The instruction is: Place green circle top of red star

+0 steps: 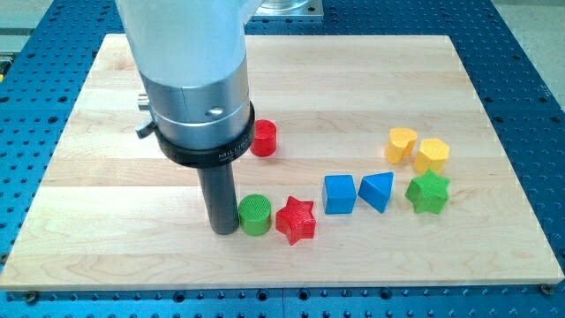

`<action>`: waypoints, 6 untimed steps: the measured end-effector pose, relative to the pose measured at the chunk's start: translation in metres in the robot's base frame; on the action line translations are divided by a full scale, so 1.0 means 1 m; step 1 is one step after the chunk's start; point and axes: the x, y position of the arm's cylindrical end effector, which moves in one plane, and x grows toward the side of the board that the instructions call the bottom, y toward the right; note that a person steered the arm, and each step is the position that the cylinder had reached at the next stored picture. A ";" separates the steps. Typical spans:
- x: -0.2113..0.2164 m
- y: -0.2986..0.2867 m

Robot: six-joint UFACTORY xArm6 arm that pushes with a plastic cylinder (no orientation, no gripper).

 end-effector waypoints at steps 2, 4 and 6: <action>0.027 0.012; 0.002 0.048; 0.023 0.004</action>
